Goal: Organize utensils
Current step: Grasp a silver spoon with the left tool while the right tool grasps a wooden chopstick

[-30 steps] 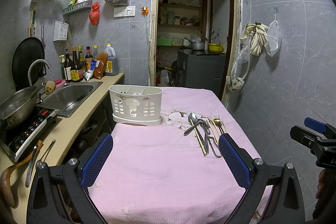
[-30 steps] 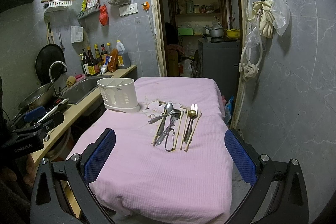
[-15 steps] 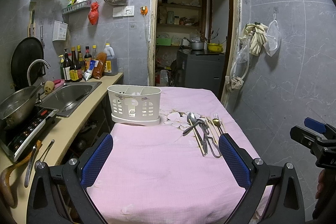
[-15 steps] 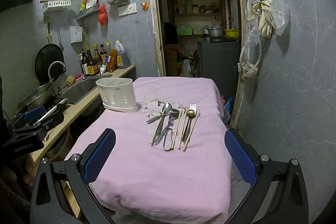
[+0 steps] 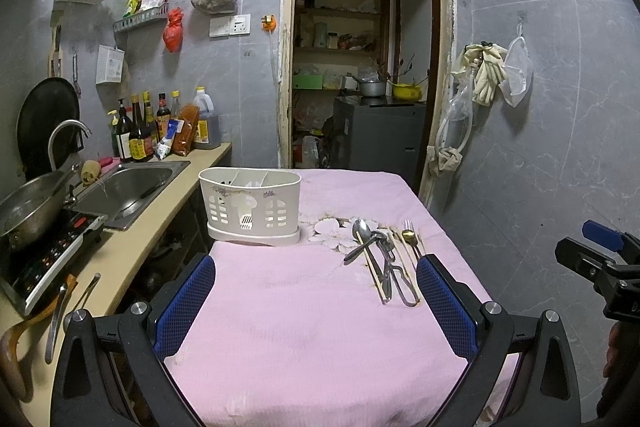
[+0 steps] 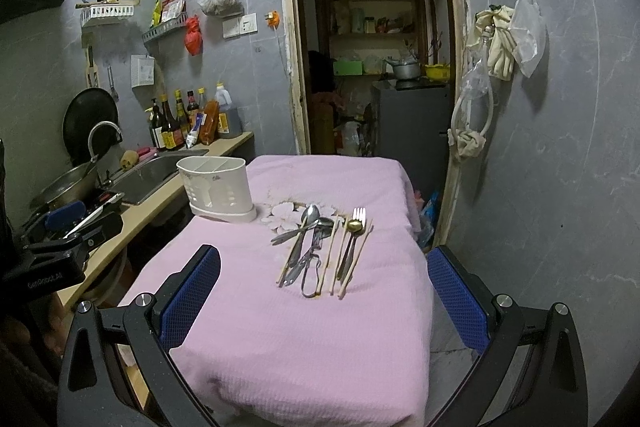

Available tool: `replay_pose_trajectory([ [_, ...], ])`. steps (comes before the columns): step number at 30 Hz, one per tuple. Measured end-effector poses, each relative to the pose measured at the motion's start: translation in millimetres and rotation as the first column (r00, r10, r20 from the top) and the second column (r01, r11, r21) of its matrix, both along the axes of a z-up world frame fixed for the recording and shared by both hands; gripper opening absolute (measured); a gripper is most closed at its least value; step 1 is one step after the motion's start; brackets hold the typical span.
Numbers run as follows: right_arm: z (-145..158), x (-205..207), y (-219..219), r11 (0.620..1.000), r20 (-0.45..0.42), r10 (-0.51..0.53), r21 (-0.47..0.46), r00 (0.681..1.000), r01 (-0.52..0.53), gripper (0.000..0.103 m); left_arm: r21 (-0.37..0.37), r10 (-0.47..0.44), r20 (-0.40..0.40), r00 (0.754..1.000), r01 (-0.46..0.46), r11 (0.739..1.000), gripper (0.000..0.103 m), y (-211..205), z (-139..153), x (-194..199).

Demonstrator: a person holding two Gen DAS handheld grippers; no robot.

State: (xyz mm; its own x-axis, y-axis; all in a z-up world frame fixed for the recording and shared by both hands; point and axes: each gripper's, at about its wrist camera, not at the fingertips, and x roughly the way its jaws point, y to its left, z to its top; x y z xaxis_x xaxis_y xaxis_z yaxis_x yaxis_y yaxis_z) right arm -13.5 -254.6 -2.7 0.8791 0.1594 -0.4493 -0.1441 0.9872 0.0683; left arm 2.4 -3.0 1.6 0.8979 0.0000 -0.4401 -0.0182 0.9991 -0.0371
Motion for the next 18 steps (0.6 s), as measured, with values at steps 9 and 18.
replay_pose_trajectory([
  [9, 10.9, 6.6, -4.0, 1.0, 0.069, -0.012, 0.004, 0.998, 0.011, 0.102, 0.009, 0.016, 0.06, 0.998, -0.016, 1.0, 0.101, -10.5, 17.4, 12.2],
  [18, 19.2, 31.2, 7.5, 0.998, 0.101, -0.07, 0.015, 0.992, 0.069, 0.102, 0.033, -0.002, 0.097, 0.995, -0.001, 0.999, 0.101, 0.7, 28.0, 34.9],
])
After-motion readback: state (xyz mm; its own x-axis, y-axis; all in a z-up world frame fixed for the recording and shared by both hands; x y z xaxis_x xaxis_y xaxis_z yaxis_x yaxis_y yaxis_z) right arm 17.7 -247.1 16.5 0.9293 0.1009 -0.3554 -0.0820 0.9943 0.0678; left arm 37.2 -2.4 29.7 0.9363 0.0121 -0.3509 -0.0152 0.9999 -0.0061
